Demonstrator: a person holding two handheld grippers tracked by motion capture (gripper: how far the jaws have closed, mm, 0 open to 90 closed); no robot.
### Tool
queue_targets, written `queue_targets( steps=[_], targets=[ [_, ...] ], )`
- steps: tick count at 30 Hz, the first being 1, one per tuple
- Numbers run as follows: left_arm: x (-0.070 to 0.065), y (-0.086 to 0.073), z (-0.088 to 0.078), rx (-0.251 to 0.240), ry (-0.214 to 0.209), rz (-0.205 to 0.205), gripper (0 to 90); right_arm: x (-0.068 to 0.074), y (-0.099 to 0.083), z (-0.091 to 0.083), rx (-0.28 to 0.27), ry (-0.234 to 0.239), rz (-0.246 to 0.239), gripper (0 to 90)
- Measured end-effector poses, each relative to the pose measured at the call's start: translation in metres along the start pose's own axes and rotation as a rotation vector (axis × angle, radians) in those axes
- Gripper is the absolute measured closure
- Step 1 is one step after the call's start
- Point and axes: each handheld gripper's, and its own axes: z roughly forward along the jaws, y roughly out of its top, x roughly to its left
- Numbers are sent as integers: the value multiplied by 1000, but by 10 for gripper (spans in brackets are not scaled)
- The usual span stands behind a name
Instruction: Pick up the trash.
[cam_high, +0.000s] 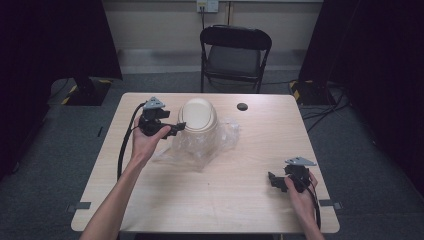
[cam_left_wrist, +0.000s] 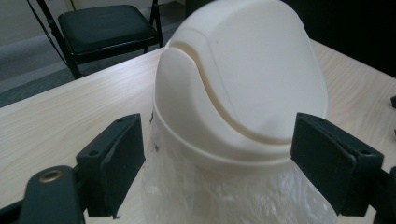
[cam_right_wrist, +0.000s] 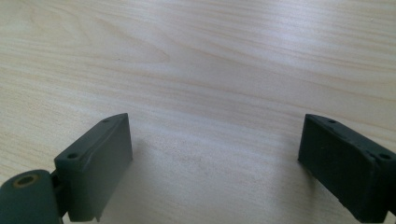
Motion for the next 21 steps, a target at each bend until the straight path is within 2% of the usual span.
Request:
queue_targets(
  steps=[3, 4, 5, 6, 9, 12, 15, 16, 21],
  targets=[
    [2, 3, 5, -6, -14, -19, 170, 0, 0, 0, 0, 0, -1, 91],
    [3, 6, 10, 11, -2, 5, 168, 0, 0, 0, -1, -1, -1, 91],
    [3, 6, 10, 11, -2, 5, 168, 0, 0, 0, -1, -1, -1, 91],
    [3, 6, 14, 7, 5, -2, 168, 0, 0, 0, 0, 0, -1, 91],
    [7, 7, 23, 14, -18, -26, 162, 0, 0, 0, -1, -1, -1, 91],
    [7, 7, 33, 46, 0, 10, 161, 0, 0, 0, -1, -1, -1, 91],
    [9, 7, 36, 49, -7, -1, 156, 0, 0, 0, -1, -1, -1, 91],
    [10, 6, 38, 42, -20, -26, 155, 0, 0, 0, -1, -1, -1, 91],
    [14, 5, 44, 68, -15, -14, 156, 0, 0, 0, -1, 0, -1, 91]
  ],
)
